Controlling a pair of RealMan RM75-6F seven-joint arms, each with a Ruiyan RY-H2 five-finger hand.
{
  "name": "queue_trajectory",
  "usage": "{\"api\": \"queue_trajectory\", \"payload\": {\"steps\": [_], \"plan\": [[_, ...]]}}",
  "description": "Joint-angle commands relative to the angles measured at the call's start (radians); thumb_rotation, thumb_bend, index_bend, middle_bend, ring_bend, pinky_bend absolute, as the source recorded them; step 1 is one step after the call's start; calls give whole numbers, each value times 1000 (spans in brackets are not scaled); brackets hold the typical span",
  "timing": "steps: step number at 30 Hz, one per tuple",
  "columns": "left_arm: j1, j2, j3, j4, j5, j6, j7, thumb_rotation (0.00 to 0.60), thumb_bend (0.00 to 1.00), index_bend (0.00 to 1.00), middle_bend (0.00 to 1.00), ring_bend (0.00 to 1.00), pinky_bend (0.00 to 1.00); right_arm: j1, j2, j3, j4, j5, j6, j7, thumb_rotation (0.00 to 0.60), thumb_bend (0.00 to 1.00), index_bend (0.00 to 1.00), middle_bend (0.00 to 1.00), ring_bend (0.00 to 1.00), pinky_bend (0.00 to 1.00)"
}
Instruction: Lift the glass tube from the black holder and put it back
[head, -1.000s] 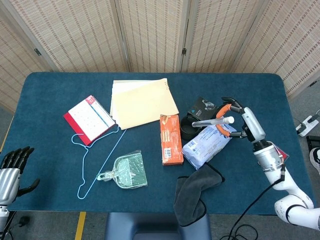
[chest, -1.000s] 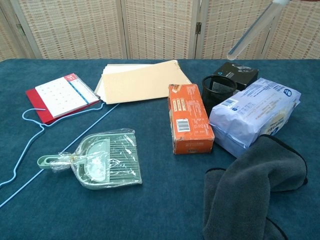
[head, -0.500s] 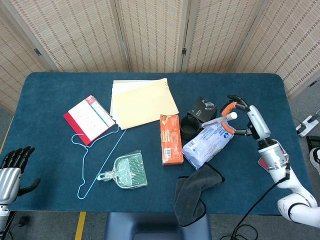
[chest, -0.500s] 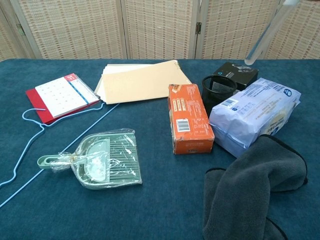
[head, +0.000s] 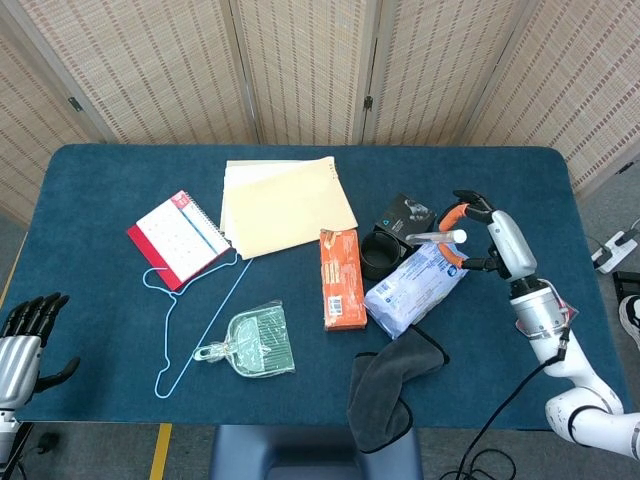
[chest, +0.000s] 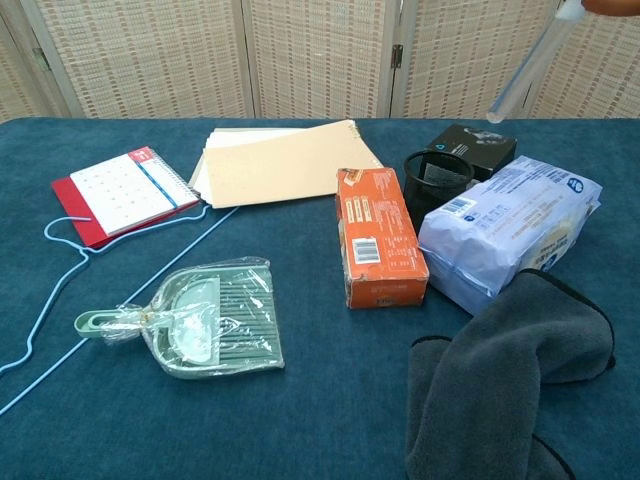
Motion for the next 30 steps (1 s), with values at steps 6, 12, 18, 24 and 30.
{"api": "queue_trajectory", "payload": {"steps": [6,12,18,24,30], "plan": [[-1,-1,2,-1,2,-2,2,600,285,126,117,94,110,8,60,-15,6,-56,-91,401,600,478,647,414,143,159],[-4,0,0,-5,3,-3,8,600,285,126,117,94,110,2,3,-11,65,8,-6,20,600,478,647,415,143,159],[-4,1,0,-9,1,-4,11,600,284,126,117,93,110,-3,-52,-6,90,34,85,-264,600,478,646,419,144,159],[-5,0,-1,-9,2,-3,11,600,285,126,117,93,110,-14,-47,-6,46,44,79,-231,600,477,646,426,151,159],[-4,0,-1,-8,3,0,9,600,285,126,117,94,110,-17,-14,-1,-1,44,21,-55,600,478,647,426,154,159]]}}
